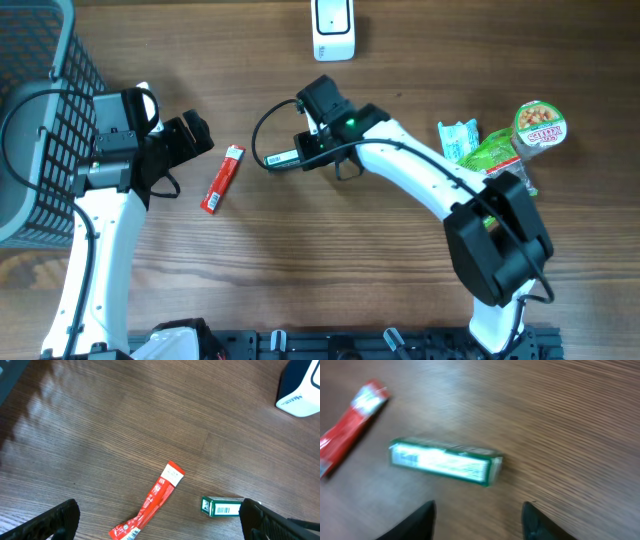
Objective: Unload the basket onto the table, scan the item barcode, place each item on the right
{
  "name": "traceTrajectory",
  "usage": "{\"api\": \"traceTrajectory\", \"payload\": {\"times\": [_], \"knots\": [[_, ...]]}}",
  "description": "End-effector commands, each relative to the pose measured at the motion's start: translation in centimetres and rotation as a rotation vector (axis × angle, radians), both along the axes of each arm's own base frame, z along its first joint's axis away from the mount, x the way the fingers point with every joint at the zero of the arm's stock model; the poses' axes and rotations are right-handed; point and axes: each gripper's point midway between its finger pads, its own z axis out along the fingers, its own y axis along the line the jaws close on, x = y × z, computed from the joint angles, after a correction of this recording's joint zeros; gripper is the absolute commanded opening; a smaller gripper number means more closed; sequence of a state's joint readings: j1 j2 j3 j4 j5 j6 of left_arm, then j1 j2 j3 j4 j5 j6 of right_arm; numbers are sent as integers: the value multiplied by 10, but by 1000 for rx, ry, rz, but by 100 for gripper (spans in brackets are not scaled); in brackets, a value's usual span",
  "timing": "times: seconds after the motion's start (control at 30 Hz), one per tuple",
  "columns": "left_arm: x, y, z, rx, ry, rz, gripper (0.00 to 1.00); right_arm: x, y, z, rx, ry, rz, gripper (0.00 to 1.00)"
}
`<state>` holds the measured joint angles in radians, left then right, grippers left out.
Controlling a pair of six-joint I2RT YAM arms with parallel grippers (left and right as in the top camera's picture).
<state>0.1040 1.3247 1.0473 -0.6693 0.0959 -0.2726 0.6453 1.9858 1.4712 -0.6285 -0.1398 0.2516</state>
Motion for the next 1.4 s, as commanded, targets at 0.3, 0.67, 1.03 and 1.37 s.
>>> {"api": "traceTrajectory", "payload": {"times": [0.3,0.67,1.03,1.37], "knots": [[3,-2,6,-3,-17,-8,100,5,7,17,-67,-390,857,81],[3,-2,6,-3,-17,-8,100,1,34,-3,91,-394,903,89],[3,-2,6,-3,-17,-8,100,-21,27,-50,109,-218,912,88],[3,-2,6,-3,-17,-8,100,-54,38,-27,323,73,656,78]]}}
